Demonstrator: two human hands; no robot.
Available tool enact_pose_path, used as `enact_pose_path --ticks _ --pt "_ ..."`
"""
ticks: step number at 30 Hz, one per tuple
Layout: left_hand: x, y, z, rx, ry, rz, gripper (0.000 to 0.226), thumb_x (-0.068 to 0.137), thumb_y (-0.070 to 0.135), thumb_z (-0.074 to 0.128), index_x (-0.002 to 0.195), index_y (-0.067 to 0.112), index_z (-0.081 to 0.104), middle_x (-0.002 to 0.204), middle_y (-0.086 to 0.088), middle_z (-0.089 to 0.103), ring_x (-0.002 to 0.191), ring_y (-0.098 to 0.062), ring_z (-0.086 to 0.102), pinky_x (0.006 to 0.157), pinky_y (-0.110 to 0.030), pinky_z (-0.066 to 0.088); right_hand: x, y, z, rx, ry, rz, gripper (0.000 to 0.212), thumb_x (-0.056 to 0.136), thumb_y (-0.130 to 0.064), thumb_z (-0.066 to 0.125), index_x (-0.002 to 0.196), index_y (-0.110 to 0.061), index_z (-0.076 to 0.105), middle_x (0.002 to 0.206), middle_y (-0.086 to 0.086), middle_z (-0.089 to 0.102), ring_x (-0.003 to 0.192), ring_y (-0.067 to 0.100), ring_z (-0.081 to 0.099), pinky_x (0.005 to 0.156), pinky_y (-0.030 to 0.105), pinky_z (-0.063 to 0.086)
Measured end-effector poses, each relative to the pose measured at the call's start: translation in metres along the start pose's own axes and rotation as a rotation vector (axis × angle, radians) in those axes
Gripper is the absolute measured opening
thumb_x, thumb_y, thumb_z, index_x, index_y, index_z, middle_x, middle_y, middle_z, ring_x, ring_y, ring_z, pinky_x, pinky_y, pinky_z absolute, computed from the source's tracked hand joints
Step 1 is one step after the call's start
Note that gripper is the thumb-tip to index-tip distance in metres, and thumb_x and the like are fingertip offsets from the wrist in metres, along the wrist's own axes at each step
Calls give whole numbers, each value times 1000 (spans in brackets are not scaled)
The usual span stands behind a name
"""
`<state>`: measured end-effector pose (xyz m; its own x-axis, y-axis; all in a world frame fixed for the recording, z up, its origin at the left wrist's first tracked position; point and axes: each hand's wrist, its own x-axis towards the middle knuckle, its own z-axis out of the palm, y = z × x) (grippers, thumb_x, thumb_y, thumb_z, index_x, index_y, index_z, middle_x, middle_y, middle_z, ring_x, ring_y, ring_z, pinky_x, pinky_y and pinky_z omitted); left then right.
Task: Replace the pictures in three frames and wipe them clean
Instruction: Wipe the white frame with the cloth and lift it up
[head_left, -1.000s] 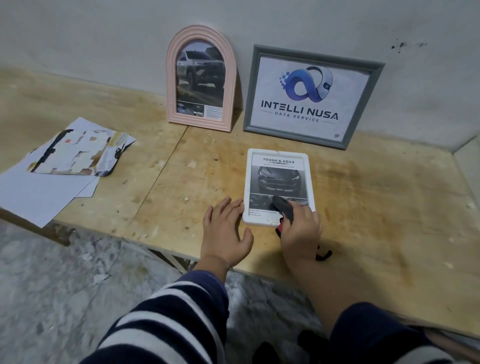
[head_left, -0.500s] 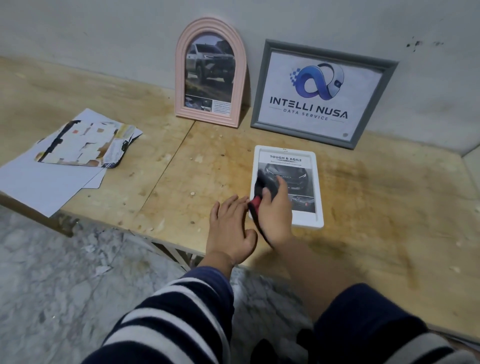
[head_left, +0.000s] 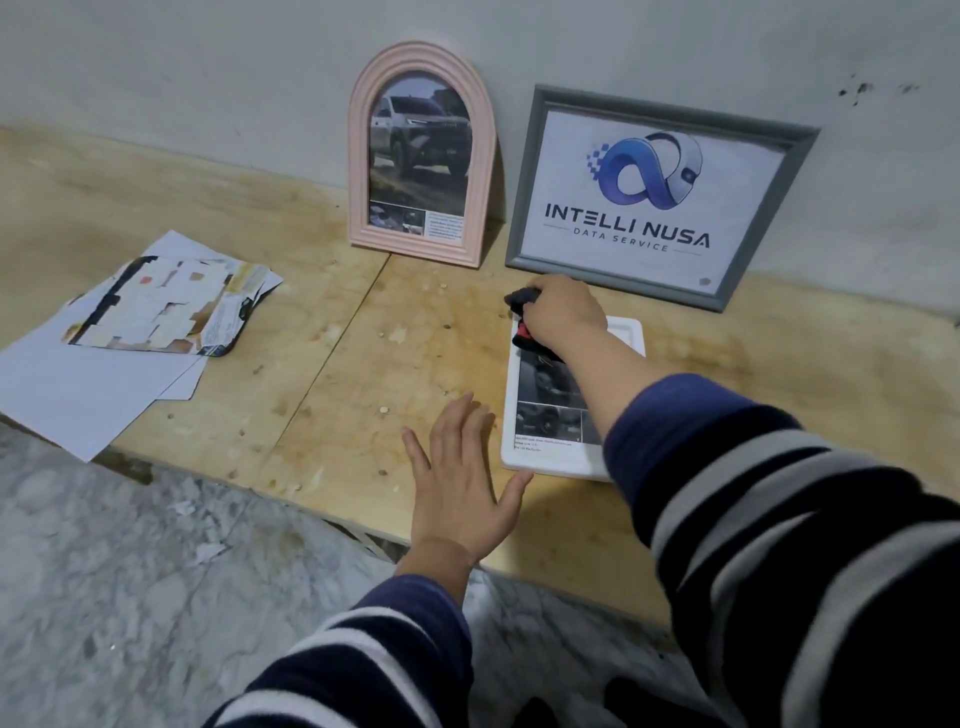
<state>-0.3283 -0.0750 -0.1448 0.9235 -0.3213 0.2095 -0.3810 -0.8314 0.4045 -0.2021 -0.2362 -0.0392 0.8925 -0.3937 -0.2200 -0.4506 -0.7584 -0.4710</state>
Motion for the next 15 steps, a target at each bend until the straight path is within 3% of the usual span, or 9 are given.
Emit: enact_pose_path --ticks 5,8,15 --pt "2 -1 1 13 -30 -26 60 88 59 46 135 25 29 154 -2 19 144 -22 19 110 -69 8 -3 5 12 -249 -144 -69 41 89 -5 47 122 -25 61 118 7 61 94 26 56 72 30 40" --pt "2 0 2 44 -37 -43 61 87 59 47 134 25 30 154 -3 20 143 -24 22 110 -70 9 -16 13 24 -366 -124 -164 51 88 -1 44 127 -31 58 123 7 56 108 31 57 74 33 41" --pt "1 1 1 72 -16 -71 63 84 59 47 133 24 31 154 -5 19 143 -27 24 109 -70 11 -58 35 36 -344 -182 -313 49 86 -5 48 119 -39 61 121 1 54 108 29 56 70 32 38"
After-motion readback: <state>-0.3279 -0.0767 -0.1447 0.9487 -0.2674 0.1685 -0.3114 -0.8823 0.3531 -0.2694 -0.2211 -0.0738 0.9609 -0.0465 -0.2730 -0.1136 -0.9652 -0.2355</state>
